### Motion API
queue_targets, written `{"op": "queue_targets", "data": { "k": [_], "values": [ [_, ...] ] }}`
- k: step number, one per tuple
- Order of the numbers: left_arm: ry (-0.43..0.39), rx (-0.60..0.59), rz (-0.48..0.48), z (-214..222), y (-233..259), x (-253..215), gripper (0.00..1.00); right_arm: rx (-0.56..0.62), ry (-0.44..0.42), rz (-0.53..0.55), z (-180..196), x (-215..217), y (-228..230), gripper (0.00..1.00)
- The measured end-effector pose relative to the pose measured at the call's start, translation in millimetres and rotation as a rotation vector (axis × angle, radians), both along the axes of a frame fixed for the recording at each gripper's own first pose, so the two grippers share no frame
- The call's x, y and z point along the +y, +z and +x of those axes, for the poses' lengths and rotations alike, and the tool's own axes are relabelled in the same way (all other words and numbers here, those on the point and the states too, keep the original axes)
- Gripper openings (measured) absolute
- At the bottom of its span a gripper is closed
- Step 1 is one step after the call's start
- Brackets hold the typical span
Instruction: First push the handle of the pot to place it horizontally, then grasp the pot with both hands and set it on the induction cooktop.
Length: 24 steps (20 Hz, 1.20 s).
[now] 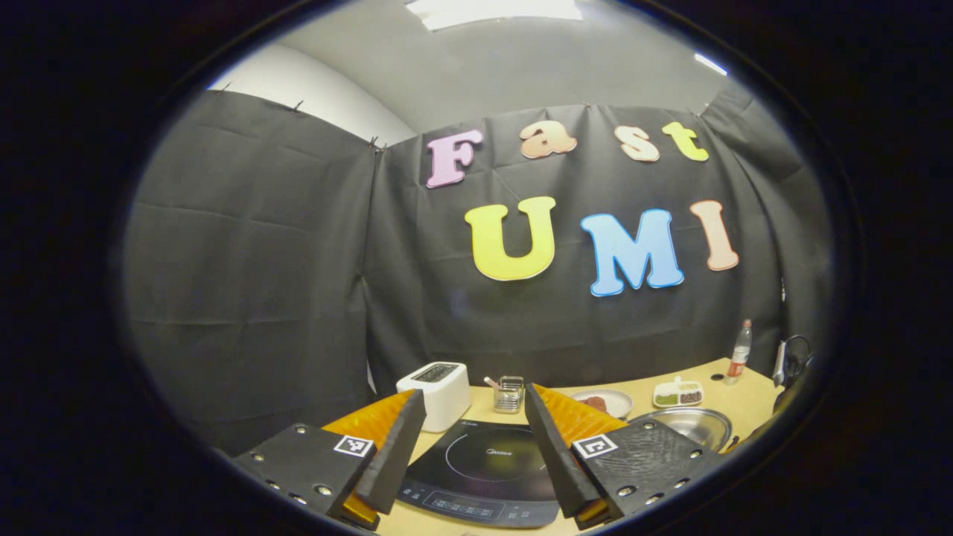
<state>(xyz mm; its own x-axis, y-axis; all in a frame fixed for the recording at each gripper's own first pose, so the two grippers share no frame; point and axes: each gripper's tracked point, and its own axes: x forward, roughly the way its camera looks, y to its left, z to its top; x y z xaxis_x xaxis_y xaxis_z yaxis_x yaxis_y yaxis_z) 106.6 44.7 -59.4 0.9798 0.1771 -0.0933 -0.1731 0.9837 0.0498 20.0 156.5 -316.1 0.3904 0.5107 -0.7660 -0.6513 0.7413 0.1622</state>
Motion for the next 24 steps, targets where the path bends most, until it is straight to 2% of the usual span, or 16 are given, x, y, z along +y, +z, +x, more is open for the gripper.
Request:
{"op": "queue_targets", "data": {
  "k": [2, 3, 4, 5, 6, 11, 17, 18, 21, 24],
  "values": [
    [-0.004, -0.002, 0.007, 4.1, -0.6, -5.1, 0.82, 0.015, -0.019, 0.018, 2.1, -1.7, -1.1, 0.02],
    [-0.005, -0.002, 0.005, 4.5, -2.1, -7.5, 0.79, 0.017, -0.023, 0.017, 2.1, -4.4, -1.7, 0.02],
    [-0.007, 0.000, 0.001, 6.5, -2.7, -9.9, 0.82, 0.015, -0.023, 0.010, 3.8, -6.7, -3.7, 0.02],
    [-0.006, 0.001, -0.002, 7.4, -3.7, -11.5, 0.79, 0.011, -0.022, -0.001, 4.5, -9.8, -5.0, 0.02],
    [-0.005, 0.002, -0.004, 8.5, -3.4, -12.6, 0.82, 0.008, -0.020, -0.012, 6.0, -12.7, -7.1, 0.02],
    [-0.013, 0.000, -0.012, 15.0, -6.1, -21.1, 0.79, 0.008, -0.038, -0.025, 10.0, -23.8, -9.5, 0.00],
    [-0.030, 0.005, -0.009, 21.3, -8.2, -32.2, 0.79, 0.004, -0.097, -0.048, 24.7, -41.9, -13.0, 0.02],
    [-0.033, 0.007, -0.009, 22.1, -8.4, -34.6, 0.82, 0.006, -0.106, -0.050, 27.0, -44.4, -13.1, 0.00],
    [-0.041, 0.009, -0.004, 24.8, -9.6, -39.4, 0.82, 0.003, -0.134, -0.058, 35.6, -53.4, -15.6, 0.02],
    [-0.051, 0.010, 0.003, 29.2, -10.1, -45.2, 0.79, 0.009, -0.167, -0.057, 44.0, -61.0, -16.8, 0.00]
  ]
}}
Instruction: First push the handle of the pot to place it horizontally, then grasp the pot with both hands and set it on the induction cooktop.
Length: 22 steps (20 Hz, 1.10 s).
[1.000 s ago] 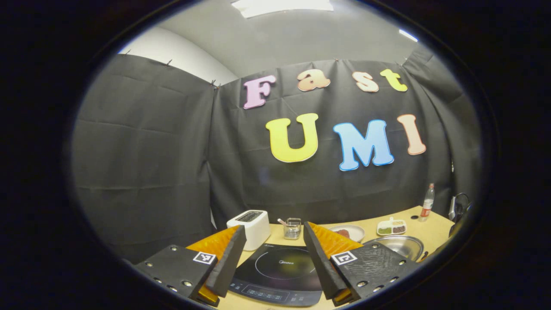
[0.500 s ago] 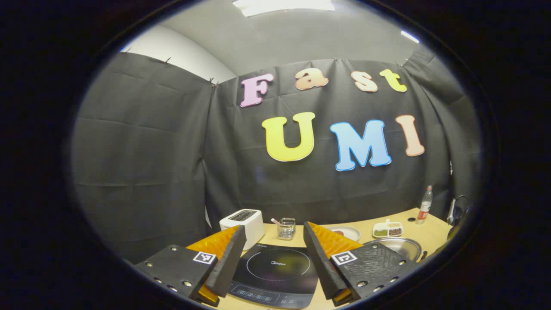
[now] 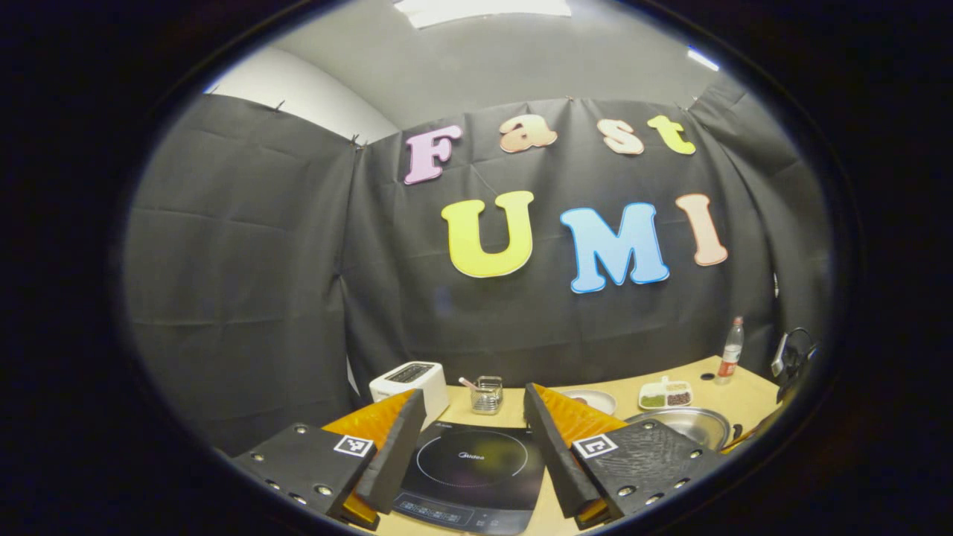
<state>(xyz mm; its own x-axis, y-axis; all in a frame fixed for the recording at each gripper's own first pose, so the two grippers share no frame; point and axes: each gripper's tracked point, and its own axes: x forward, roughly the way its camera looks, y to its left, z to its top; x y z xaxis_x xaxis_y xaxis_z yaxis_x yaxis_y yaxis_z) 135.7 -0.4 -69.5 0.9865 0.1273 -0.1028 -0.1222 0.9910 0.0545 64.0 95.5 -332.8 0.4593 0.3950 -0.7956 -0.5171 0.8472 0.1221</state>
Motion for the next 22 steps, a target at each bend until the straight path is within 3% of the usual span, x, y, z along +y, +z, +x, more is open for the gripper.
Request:
{"op": "queue_targets", "data": {
  "k": [12, 22],
  "values": [
    [0.002, 0.016, 0.007, 4.2, -4.5, -10.3, 0.82, 0.013, -0.115, 0.012, 33.2, -26.3, -9.2, 0.02],
    [0.024, 0.036, 0.005, -3.1, -12.9, -17.0, 0.81, 0.014, -0.141, 0.005, 48.5, -33.9, -17.2, 0.02]
  ]
}}
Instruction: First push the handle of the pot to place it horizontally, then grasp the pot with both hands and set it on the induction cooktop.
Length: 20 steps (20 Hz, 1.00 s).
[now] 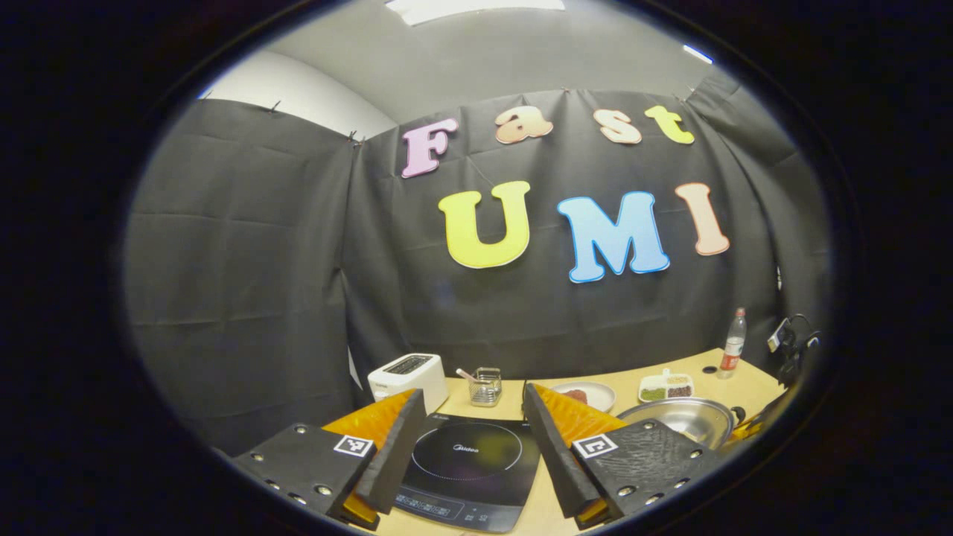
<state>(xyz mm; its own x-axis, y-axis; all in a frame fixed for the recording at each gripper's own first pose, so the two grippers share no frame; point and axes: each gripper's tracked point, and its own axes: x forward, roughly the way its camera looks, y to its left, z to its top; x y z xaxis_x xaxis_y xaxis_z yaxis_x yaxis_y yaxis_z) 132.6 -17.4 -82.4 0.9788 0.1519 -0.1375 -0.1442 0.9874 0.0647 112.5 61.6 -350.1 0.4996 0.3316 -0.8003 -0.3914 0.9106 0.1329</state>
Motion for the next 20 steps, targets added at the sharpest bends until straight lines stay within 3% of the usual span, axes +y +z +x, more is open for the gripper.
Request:
{"op": "queue_targets", "data": {
  "k": [11, 16, 20],
  "values": [
    [-0.023, 0.012, -0.004, 4.6, -7.5, -14.5, 0.79, 0.011, -0.159, 0.021, 17.4, -15.9, -1.8, 0.02],
    [-0.059, 0.002, -0.006, 7.4, -7.6, -24.2, 0.82, -0.013, -0.169, 0.017, 8.7, -20.1, 11.9, 0.02],
    [-0.090, -0.006, -0.021, 10.9, -6.8, -31.6, 0.82, -0.086, -0.233, 0.049, 15.9, -26.5, 41.5, 0.04]
  ]
}}
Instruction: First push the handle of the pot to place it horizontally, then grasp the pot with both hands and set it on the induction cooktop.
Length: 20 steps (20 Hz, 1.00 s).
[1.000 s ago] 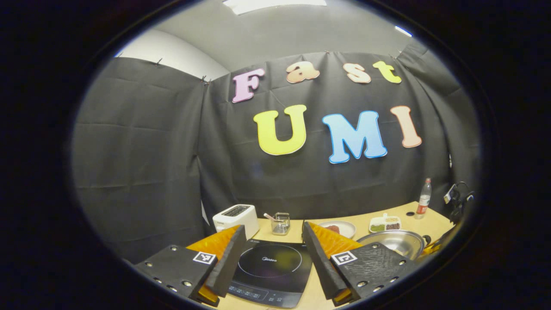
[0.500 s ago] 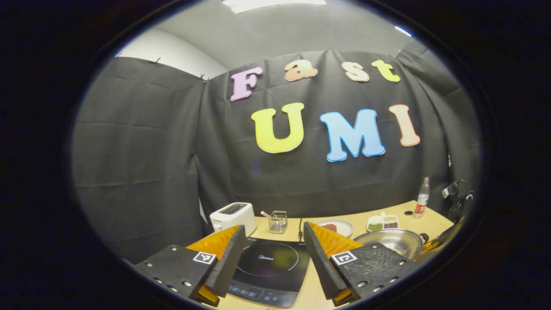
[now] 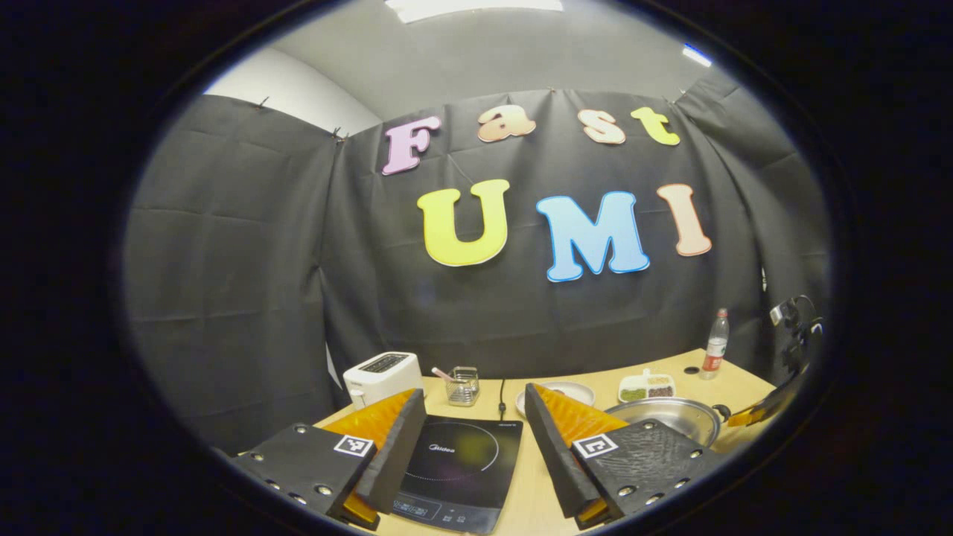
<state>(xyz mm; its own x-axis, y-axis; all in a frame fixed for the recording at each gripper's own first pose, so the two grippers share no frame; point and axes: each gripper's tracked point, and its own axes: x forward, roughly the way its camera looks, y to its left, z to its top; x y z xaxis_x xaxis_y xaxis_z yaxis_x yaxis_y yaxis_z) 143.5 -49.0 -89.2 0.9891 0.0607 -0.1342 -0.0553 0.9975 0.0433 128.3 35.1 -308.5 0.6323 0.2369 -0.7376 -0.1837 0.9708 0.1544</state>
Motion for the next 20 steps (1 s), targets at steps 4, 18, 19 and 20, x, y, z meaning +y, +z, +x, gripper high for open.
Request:
{"op": "queue_targets", "data": {
  "k": [4, 18, 19, 20],
  "values": [
    [-0.029, -0.001, -0.010, 7.0, -1.0, -6.3, 0.82, -0.068, -0.067, 0.037, 9.8, -7.8, 30.3, 0.28],
    [-0.145, 0.106, -0.073, 48.4, -54.6, -37.7, 0.80, -0.264, -0.146, 0.043, 41.5, -15.0, 91.2, 0.98],
    [-0.152, 0.115, -0.073, 51.0, -59.5, -40.4, 0.84, -0.265, -0.145, 0.042, 42.9, -14.2, 91.4, 0.98],
    [-0.160, 0.124, -0.070, 54.5, -63.9, -43.3, 0.80, -0.262, -0.144, 0.042, 43.0, -13.4, 89.4, 0.98]
  ]
}}
